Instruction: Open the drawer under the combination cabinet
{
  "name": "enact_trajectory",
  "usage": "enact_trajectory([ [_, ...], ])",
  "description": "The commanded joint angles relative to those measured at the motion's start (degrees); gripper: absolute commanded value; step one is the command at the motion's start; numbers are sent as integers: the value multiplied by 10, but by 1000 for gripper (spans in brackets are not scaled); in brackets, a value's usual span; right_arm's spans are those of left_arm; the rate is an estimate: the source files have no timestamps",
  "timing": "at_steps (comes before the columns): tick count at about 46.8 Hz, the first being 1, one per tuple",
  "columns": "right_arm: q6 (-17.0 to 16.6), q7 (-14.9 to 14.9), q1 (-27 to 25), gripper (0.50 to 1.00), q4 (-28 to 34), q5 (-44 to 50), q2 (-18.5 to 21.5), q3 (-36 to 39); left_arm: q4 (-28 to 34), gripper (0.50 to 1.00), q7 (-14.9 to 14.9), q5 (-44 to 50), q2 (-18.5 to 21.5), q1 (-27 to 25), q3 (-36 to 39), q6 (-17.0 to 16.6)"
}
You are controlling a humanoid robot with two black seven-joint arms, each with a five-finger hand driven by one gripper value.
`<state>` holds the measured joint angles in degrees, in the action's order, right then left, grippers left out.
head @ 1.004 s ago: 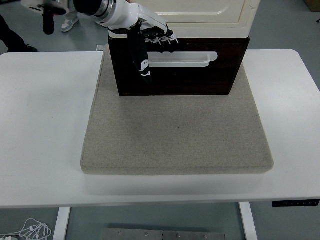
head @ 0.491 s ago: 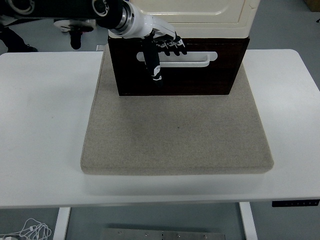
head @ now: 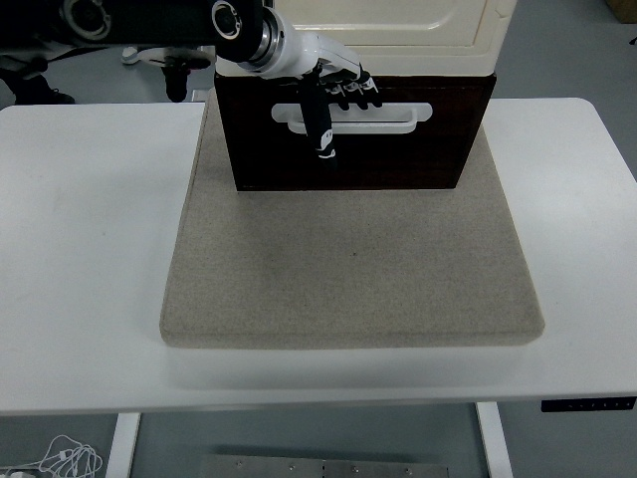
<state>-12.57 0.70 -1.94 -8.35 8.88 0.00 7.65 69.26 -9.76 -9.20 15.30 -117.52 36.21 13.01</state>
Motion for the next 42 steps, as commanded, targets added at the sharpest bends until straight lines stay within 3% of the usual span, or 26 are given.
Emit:
enact_trajectory([
  [1, 0, 0, 0, 926, 0, 0, 0, 0, 1, 1000, 0, 1, 0, -1, 0, 0],
  [42, 0, 0, 0, 926, 0, 0, 0, 0, -4, 1000, 0, 1, 0, 19, 0, -3],
])
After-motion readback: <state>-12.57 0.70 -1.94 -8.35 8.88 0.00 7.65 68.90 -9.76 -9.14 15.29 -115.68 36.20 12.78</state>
